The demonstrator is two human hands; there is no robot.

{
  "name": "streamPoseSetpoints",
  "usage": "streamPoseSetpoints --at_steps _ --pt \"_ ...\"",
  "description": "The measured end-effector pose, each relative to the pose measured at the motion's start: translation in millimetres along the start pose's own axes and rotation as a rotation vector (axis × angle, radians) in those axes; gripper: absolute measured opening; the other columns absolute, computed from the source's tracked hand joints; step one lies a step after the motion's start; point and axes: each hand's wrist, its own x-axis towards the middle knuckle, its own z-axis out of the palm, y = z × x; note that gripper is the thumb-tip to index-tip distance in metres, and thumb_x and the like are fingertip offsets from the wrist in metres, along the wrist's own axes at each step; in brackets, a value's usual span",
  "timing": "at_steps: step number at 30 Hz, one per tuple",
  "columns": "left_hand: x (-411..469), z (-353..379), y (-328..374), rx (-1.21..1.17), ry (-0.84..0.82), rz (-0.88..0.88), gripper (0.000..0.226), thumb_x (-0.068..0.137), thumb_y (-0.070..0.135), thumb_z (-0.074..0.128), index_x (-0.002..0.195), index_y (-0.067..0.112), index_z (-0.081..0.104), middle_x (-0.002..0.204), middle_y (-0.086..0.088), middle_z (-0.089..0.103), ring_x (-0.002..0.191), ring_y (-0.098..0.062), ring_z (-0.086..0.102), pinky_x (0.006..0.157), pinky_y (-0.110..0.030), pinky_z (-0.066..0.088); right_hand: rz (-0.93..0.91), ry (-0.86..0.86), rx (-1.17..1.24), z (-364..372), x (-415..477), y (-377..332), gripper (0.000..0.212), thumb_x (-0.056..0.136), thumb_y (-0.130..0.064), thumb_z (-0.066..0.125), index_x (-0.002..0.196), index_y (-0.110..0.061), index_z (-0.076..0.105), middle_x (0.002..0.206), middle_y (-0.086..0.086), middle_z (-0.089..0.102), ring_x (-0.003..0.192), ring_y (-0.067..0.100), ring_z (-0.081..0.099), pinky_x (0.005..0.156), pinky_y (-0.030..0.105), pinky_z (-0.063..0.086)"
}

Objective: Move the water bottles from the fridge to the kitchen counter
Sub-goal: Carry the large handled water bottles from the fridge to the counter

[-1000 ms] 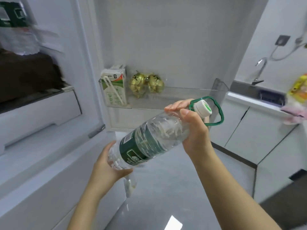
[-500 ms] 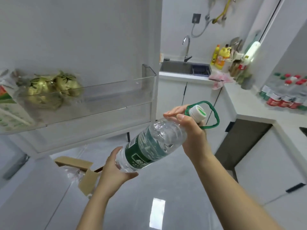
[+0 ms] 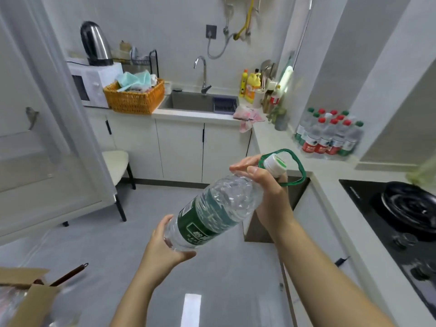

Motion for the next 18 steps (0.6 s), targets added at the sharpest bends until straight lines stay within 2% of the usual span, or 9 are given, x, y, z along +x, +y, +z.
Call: streamPoseSetpoints --at_steps 4,7,9,14,18 --pt "23.6 58.0 10.2 0.001 -0.055 0.031 0.098 0.039 0.030 0.092 0.123 0.047 0.045 0.126 -0.001 0.057 0.104 -0.014 0.065 0.078 -0.033 0.059 0.014 0.027 -0.024 -59.9 17.3 -5.8 0.018 0.070 -0.023 0.064 0.077 -0.006 0.063 0.083 0.016 0.068 0.090 0.033 0.064 0.089 0.047 0.050" --pt "46.0 92.8 20.8 0.014 -0.107 0.061 0.094 0.040 0.026 0.091 0.120 0.046 0.047 0.123 0.001 0.058 0.102 -0.012 0.065 0.076 -0.029 0.058 -0.011 0.083 -0.045 -98.3 28.7 -8.7 0.011 0.071 -0.022 0.063 0.076 -0.013 0.066 0.082 0.013 0.069 0.091 0.035 0.064 0.089 0.049 0.052" --pt "63.4 115.6 27.6 0.023 -0.145 0.090 0.093 0.040 0.024 0.092 0.121 0.043 0.048 0.123 0.000 0.059 0.102 -0.013 0.065 0.079 -0.031 0.058 -0.031 0.108 -0.061 -121.0 38.2 -9.7 0.008 0.070 -0.022 0.063 0.074 -0.016 0.067 0.081 0.011 0.070 0.090 0.035 0.064 0.089 0.052 0.050" --pt "114.1 169.4 43.9 0.016 -0.240 0.133 0.088 0.047 0.008 0.093 0.115 0.045 0.049 0.118 0.002 0.061 0.100 -0.010 0.066 0.072 -0.021 0.056 -0.029 0.206 -0.057 -172.9 72.9 -1.3 0.015 0.066 -0.023 0.064 0.074 -0.010 0.065 0.080 0.013 0.069 0.086 0.032 0.065 0.081 0.042 0.053" --pt "170.4 209.7 53.0 -0.010 -0.305 0.140 0.085 0.052 -0.006 0.089 0.112 0.038 0.049 0.112 0.002 0.063 0.094 -0.003 0.066 0.067 -0.016 0.054 -0.055 0.267 -0.068 -209.0 114.5 17.1 0.009 0.067 -0.020 0.065 0.071 -0.012 0.067 0.078 0.013 0.069 0.084 0.032 0.067 0.081 0.046 0.055"
